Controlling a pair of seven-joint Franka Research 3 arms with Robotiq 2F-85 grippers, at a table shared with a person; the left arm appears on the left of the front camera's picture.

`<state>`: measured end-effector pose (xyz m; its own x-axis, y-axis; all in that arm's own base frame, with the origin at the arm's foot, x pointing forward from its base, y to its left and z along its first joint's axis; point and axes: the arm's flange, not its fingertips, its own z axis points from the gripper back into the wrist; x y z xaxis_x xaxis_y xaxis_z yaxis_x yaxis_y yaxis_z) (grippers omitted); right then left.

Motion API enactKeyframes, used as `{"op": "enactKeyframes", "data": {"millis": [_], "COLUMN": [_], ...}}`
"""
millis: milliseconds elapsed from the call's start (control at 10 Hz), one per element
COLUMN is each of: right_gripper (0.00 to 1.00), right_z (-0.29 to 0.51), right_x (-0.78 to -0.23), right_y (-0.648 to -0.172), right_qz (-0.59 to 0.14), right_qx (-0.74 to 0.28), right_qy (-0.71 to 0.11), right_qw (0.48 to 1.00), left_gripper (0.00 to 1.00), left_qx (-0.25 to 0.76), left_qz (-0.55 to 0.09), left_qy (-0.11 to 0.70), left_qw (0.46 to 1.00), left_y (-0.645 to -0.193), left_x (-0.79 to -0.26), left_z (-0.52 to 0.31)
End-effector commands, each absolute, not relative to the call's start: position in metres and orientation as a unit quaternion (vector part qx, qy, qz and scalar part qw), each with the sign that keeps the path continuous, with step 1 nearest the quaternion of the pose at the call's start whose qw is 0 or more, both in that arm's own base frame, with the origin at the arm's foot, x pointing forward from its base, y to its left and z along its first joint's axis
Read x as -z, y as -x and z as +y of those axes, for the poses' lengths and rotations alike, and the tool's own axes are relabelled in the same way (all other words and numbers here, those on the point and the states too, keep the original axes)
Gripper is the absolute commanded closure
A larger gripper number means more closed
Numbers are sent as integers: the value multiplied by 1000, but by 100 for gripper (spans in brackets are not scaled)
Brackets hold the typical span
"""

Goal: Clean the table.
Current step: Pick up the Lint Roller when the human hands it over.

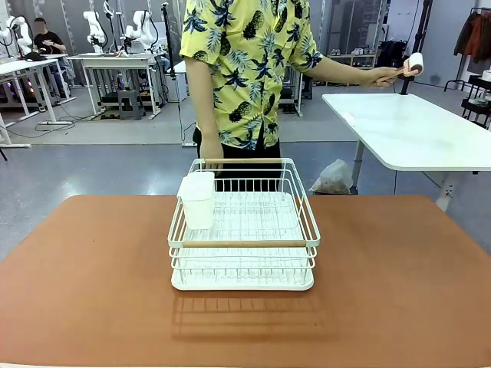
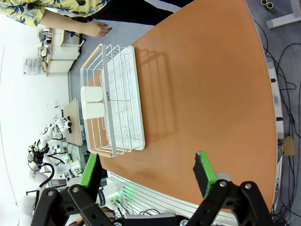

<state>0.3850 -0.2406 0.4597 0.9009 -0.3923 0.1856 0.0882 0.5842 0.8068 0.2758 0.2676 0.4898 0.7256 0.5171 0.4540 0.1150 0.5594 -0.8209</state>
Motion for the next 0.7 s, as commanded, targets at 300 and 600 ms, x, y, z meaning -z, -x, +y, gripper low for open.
{"op": "enactKeyframes", "data": {"millis": [300, 600], "right_gripper": [0, 0], "right_z": [-241, -241], "right_x": [-461, -461], "right_y": [-385, -385], "right_qz": [-176, -176], "right_qx": [137, 137], "right_qy": [-436, -436], "right_qw": [872, 872], "left_gripper": [0, 0], "left_qx": [-119, -119], "left_qz": [-354, -354], "left_qy": [454, 454], "left_qw": [809, 809], "left_y": [-273, -273], "left_x": [-490, -490], "left_z": [270, 270]}}
